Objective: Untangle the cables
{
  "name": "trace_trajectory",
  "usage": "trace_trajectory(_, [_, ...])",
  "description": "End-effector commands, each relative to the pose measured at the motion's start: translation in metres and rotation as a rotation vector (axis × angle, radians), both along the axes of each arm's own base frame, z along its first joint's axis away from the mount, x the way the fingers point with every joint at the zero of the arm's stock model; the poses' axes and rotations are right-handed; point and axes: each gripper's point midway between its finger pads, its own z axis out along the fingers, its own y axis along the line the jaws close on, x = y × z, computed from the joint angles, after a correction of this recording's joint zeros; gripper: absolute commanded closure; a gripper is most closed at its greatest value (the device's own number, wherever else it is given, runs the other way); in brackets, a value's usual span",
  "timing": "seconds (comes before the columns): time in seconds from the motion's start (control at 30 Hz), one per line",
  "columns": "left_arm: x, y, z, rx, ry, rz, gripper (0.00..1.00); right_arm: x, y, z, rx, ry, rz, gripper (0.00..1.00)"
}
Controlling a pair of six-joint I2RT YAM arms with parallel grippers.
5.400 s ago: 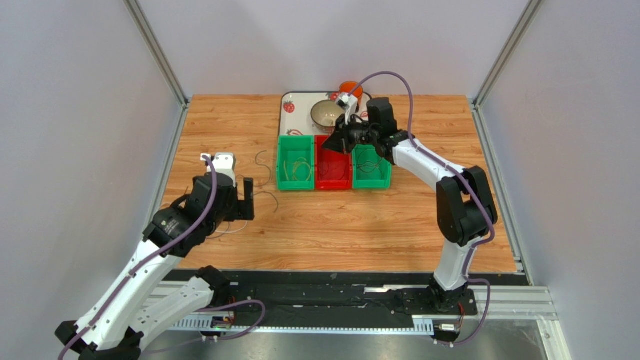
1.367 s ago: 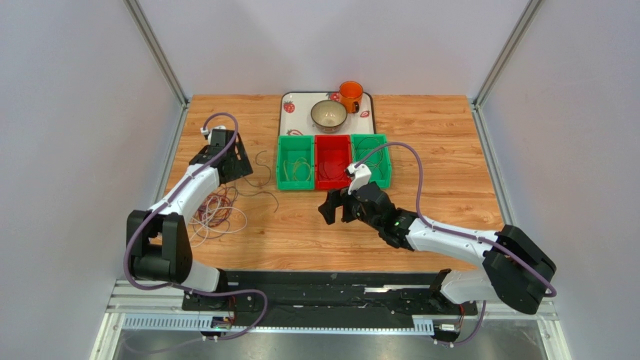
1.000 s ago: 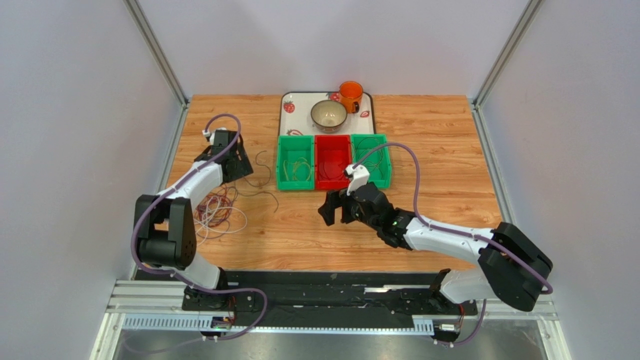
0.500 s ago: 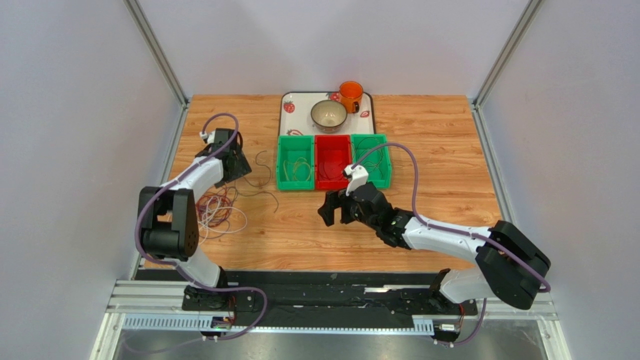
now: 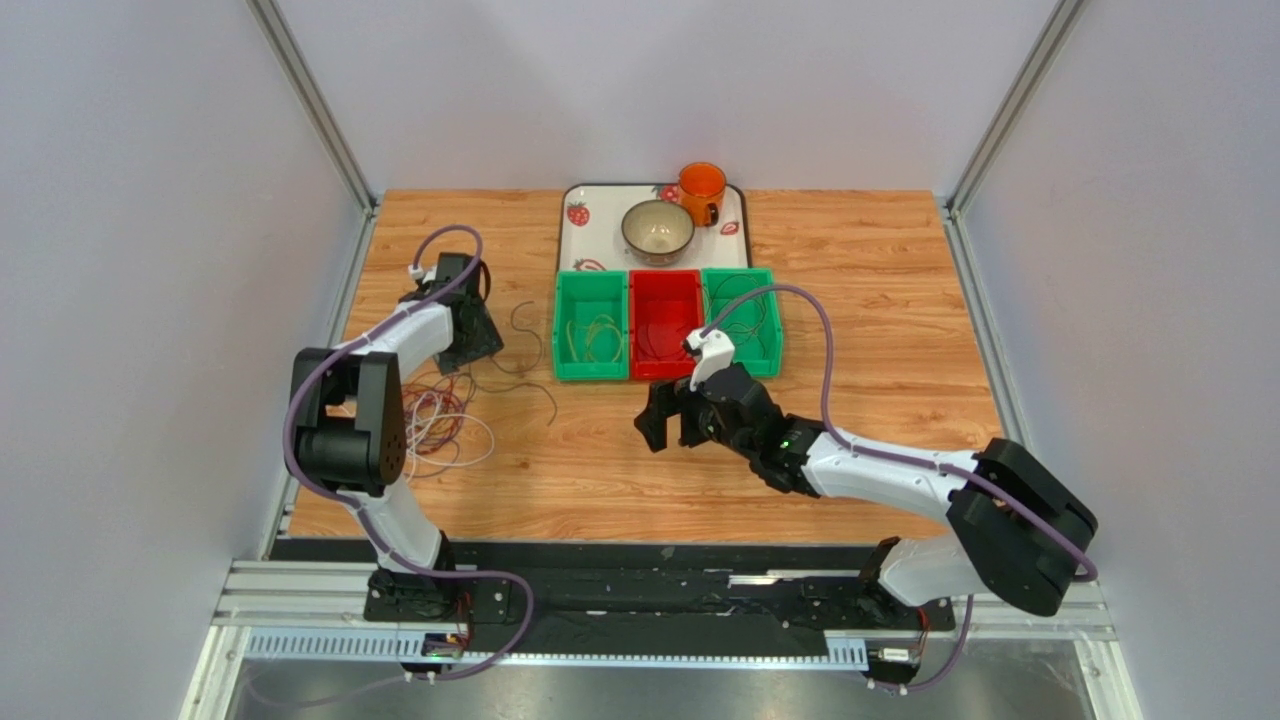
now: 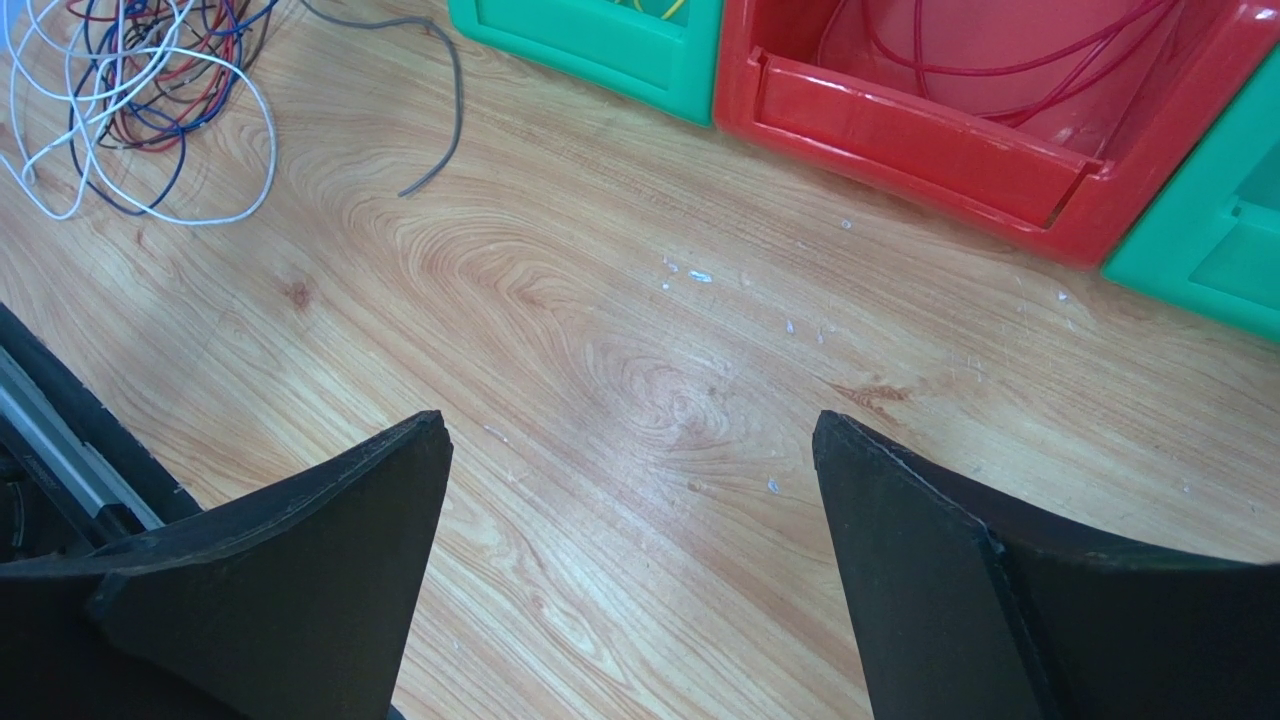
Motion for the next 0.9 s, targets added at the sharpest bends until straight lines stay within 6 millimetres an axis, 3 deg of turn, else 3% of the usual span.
trace_trajectory(0.0, [0.013,0.002,0.009,-0.005,-0.03,0.006,0.37,0.01,0.011,0.024,0.047,-0.056,0.001,0.04])
trace_trajectory(0.23, [0.016,0.001,0.008,-0.009,-0.032,0.0,0.63,0.01,0.012,0.025,0.05,-0.058,0.002,0.04])
trace_trajectory(0.5, [0.018,0.001,0.015,-0.008,-0.059,-0.009,1.0,0.011,0.011,0.024,0.044,-0.057,0.002,0.04])
trace_trajectory(0.67, [0.014,-0.001,0.043,-0.008,-0.123,-0.028,1.0,0.011,0.013,0.023,0.041,-0.054,0.003,0.04])
trace_trajectory(0.87, [0.01,-0.013,0.1,-0.037,-0.24,-0.059,1.0,0.012,0.012,0.022,0.039,-0.054,0.001,0.04])
